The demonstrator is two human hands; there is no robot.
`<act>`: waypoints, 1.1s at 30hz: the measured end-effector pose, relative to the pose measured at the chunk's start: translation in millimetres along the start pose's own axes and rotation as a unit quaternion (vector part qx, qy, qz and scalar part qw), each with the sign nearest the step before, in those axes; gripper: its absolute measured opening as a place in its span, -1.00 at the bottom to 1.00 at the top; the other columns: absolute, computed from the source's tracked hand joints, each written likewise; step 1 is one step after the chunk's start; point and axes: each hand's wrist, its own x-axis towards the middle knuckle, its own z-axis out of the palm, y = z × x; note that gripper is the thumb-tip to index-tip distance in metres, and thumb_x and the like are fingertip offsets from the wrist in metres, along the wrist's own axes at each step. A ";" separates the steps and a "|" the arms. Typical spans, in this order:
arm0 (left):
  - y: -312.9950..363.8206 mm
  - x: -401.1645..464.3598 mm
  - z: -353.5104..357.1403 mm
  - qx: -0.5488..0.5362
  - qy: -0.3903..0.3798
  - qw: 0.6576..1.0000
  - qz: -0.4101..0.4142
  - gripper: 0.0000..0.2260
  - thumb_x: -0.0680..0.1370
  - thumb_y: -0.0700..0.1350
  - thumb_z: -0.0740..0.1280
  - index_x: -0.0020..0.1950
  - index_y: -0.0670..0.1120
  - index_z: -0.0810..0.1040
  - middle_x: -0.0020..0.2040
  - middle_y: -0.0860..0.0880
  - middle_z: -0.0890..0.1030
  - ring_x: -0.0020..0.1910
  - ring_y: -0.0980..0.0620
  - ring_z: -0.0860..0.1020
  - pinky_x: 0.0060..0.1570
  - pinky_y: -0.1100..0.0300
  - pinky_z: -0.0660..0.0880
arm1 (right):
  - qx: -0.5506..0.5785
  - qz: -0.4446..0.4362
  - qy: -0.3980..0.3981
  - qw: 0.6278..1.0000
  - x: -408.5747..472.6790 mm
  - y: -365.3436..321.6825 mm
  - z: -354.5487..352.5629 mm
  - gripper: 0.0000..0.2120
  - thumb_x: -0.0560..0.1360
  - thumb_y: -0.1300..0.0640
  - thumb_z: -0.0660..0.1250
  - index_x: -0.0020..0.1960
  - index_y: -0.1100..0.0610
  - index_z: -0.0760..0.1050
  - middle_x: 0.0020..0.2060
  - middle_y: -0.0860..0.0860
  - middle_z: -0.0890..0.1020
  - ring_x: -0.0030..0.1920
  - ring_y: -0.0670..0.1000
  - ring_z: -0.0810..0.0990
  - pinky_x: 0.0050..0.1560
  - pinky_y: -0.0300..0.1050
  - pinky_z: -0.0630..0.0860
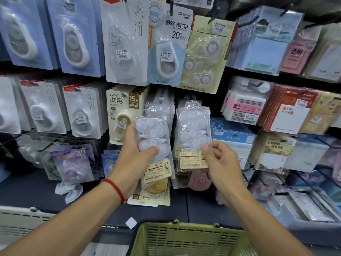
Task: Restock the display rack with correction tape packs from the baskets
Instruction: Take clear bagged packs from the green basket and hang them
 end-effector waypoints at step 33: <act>4.8 -10.1 10.5 0.060 -0.115 0.992 0.005 -0.37 0.55 -0.39 0.45 0.51 0.10 0.42 0.18 -0.11 0.70 0.15 -0.09 0.70 0.15 0.02 0.67 | 0.029 -0.052 -0.004 0.998 -4.0 -1.6 9.2 -0.92 0.65 0.06 0.39 0.11 0.05 0.58 -0.05 0.00 0.75 -0.01 0.03 0.75 -0.01 0.03 0.71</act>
